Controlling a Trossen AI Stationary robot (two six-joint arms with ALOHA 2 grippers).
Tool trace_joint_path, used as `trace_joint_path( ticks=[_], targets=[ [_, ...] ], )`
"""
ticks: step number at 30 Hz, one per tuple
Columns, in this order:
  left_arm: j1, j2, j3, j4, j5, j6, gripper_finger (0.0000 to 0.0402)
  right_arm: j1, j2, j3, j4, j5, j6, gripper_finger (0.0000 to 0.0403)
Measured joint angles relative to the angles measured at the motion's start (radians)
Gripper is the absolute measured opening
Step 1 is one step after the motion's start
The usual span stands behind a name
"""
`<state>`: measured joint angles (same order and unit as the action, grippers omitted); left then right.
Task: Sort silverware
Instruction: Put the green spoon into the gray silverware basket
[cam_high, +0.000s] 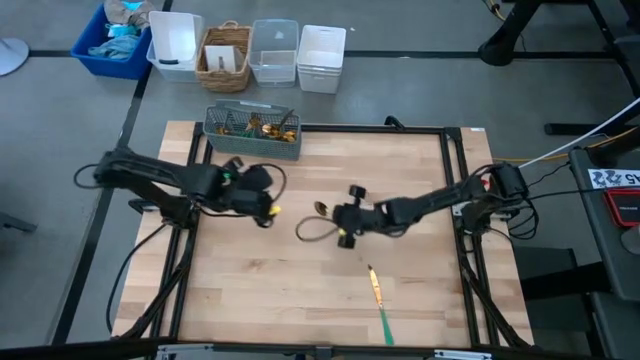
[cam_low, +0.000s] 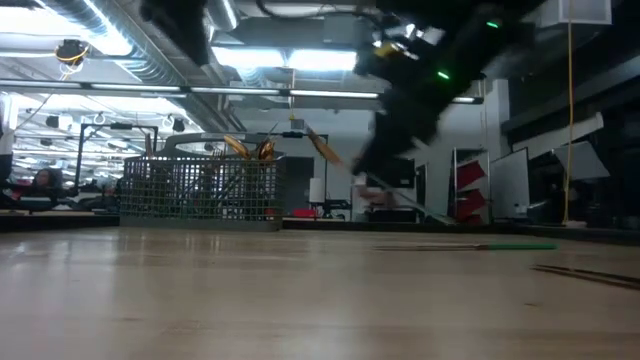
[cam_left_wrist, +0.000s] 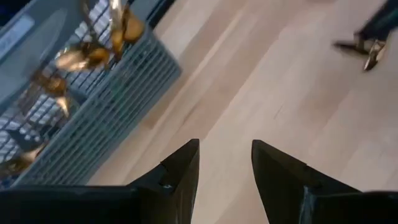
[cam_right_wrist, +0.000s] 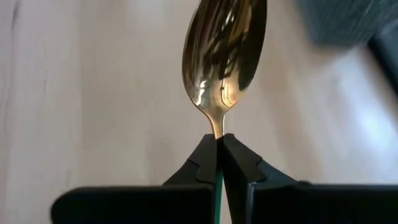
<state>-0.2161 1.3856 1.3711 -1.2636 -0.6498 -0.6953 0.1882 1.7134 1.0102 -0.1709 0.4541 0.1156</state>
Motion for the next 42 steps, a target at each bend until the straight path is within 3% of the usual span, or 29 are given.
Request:
trace_joint_path(
  ticks=[5,10,18,25,29,34,38,42],
  targets=[
    [0.000,-0.169,-0.193,0.032,0.043,0.001,0.0139,-0.085,0.000,0.094,0.104,-0.066,-0.175,0.0014],
    [0.001,-0.322,-0.419,0.196,0.044,0.022,0.0139,-0.188,0.000,0.148,0.259,-0.186,-0.266,0.0014],
    [0.026,-0.365,-0.668,0.518,-0.043,0.124,0.0139,-0.353,-0.001,0.168,0.481,-0.578,-0.253,0.0015],
    [0.120,-0.354,-0.774,0.877,-0.041,0.243,0.0139,-0.433,0.005,0.168,0.533,-0.892,-0.225,0.0016],
    [0.154,-0.357,-0.783,1.158,0.099,0.461,0.0139,-0.444,0.006,0.168,0.507,-1.018,-0.228,0.0016],
    [0.183,-0.367,-0.783,1.428,0.315,0.708,0.0139,-0.470,0.006,0.168,0.516,-1.267,-0.228,0.0016],
    [0.210,-0.389,-0.783,1.498,0.411,0.764,0.0139,-0.493,0.006,0.168,0.513,-1.405,-0.226,0.0016],
    [0.239,-0.391,-0.783,1.572,0.525,0.769,0.0139,-0.490,0.006,0.168,0.514,-1.408,-0.245,0.0016]
  ],
)
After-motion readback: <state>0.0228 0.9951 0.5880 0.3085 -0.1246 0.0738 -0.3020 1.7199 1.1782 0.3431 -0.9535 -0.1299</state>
